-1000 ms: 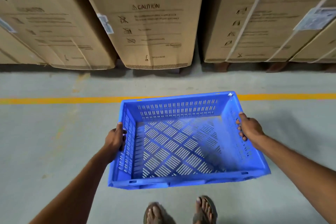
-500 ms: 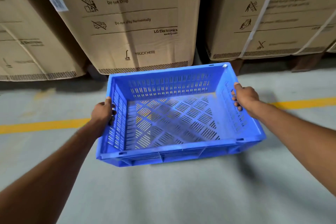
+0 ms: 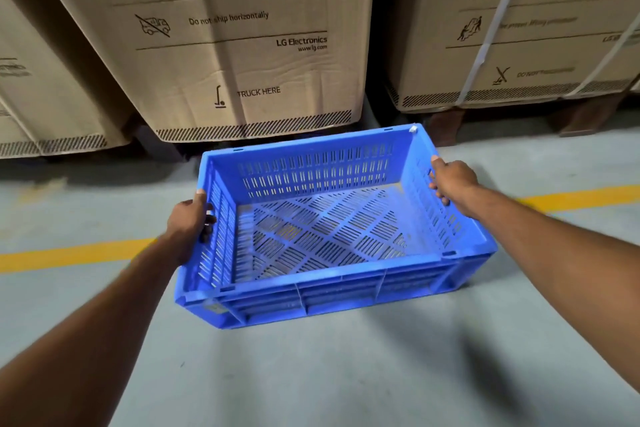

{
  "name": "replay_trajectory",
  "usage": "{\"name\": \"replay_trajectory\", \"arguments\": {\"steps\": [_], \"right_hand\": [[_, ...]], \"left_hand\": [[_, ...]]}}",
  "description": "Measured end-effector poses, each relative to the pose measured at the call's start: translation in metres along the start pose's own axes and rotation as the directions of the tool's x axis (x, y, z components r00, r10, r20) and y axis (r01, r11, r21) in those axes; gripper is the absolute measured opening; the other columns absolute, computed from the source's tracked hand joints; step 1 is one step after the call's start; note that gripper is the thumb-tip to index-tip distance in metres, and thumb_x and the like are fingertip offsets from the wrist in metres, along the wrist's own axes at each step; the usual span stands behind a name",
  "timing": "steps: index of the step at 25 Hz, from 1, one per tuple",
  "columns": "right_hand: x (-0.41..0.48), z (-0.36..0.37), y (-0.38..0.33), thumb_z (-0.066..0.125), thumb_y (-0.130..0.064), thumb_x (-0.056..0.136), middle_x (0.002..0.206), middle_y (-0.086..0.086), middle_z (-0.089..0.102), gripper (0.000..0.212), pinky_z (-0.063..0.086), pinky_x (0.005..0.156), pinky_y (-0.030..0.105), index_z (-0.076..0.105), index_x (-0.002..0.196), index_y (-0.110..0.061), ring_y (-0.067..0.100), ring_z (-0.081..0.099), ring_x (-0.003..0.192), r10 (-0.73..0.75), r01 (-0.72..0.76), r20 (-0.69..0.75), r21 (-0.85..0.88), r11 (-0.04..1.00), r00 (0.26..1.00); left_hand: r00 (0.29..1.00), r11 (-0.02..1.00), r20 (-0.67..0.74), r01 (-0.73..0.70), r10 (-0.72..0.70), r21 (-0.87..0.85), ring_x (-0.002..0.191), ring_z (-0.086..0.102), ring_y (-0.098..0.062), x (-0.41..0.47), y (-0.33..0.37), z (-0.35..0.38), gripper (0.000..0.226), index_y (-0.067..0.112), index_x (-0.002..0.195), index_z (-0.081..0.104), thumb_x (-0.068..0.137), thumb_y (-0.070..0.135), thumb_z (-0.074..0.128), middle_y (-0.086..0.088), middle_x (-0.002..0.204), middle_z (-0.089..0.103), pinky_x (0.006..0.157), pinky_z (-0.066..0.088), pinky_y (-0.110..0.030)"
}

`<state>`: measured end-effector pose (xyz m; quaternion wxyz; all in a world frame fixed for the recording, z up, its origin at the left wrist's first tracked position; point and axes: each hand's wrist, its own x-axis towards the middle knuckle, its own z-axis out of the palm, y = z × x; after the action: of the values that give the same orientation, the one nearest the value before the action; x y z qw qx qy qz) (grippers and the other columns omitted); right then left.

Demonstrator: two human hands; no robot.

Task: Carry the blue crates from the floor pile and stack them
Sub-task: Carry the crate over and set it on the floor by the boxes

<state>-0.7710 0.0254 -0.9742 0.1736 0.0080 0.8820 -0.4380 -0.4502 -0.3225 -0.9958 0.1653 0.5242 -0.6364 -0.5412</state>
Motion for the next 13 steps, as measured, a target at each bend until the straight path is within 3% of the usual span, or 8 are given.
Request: {"name": "replay_trajectory", "arguments": {"steps": [5,9,13], "right_hand": [[0.010,0.005,-0.007,0.038,-0.045,0.101,0.069,0.008,0.060,0.045,0.037,0.047,0.030,0.056,0.078,-0.011,0.024,0.046,0.049,-0.037,0.037,-0.001,-0.017,0.999,0.999],[0.018,0.008,0.000,0.037,-0.050,0.100,0.070,0.010,0.061,0.049,0.040,0.054,0.035,0.058,0.079,-0.011,0.026,0.048,0.052,-0.045,0.043,-0.025,-0.054,0.998,0.999],[0.019,0.010,-0.002,0.036,-0.054,0.095,0.083,0.017,0.070,0.058,0.050,0.061,0.041,0.066,0.094,-0.004,0.030,0.058,0.059,-0.041,0.034,-0.067,-0.110,0.993,0.997]], "left_hand": [[0.998,0.999,-0.037,-0.054,0.054,0.006,0.050,0.042,-0.024,0.012,0.007,0.006,0.051,0.001,0.103,0.060,0.107,0.046,0.036,-0.013,0.070,0.052,0.049,0.034,-0.026],[0.999,0.999,-0.030,-0.026,0.025,-0.021,0.047,0.041,-0.022,0.014,0.006,0.003,0.051,0.002,0.103,0.061,0.105,0.048,0.039,-0.012,0.069,0.051,0.045,0.033,-0.024],[0.996,1.000,-0.082,-0.030,0.030,0.010,0.049,0.047,-0.024,0.009,0.009,0.003,0.053,0.001,0.101,0.065,0.103,0.050,0.045,-0.018,0.077,0.058,0.046,0.040,-0.028]]}}
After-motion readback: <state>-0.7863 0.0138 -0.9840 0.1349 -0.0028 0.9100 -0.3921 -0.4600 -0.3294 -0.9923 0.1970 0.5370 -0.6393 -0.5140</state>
